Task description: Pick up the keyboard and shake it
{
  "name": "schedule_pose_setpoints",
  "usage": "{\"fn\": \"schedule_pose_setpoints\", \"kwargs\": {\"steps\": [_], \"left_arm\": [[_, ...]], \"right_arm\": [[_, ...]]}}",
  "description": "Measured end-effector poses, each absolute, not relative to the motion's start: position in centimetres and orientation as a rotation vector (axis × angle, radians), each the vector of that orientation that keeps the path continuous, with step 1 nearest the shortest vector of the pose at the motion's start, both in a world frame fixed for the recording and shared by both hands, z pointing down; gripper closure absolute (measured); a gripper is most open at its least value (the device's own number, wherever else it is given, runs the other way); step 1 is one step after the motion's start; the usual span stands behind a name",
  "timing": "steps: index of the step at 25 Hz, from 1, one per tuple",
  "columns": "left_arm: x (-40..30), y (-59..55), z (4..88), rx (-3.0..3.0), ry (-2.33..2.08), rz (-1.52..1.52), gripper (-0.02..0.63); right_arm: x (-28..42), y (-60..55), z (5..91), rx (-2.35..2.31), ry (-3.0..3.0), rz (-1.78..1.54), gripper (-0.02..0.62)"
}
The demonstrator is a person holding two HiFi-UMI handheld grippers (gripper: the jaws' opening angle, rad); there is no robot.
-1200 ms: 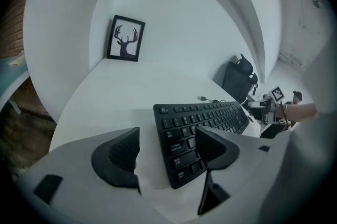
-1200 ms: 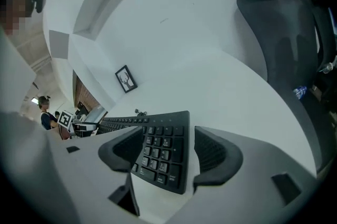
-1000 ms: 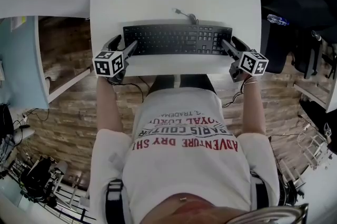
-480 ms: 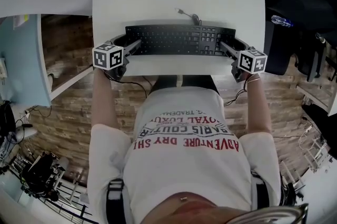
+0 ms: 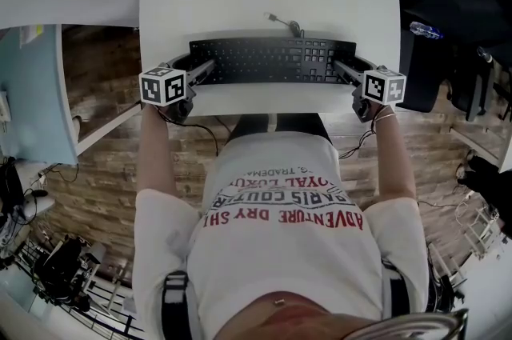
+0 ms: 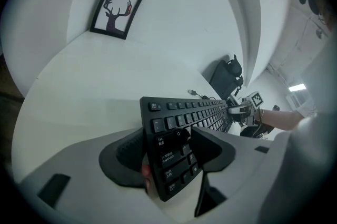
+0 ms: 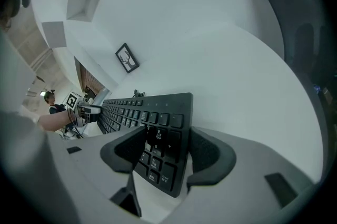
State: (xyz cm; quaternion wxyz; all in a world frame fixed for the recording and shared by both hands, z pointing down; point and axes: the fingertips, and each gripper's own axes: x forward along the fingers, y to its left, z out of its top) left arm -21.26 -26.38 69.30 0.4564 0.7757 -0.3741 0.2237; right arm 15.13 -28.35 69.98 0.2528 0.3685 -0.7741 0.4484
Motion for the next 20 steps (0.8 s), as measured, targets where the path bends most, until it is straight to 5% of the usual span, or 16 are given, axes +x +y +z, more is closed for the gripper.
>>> {"fn": "schedule_pose_setpoints", "kwargs": {"steps": [12, 20], "left_arm": [[-21.3, -26.5, 67.4, 1.99, -1.013, 0.47, 0.334], [-21.9, -31.7, 58.7, 2.272, -1.162, 0.364, 0.335]], "right_arm": [[14.8, -29.0, 66.3, 1.052, -2.164, 1.026, 0.322], [14.5, -33.6, 58.4, 1.159, -2.307, 0.791, 0.322]]}}
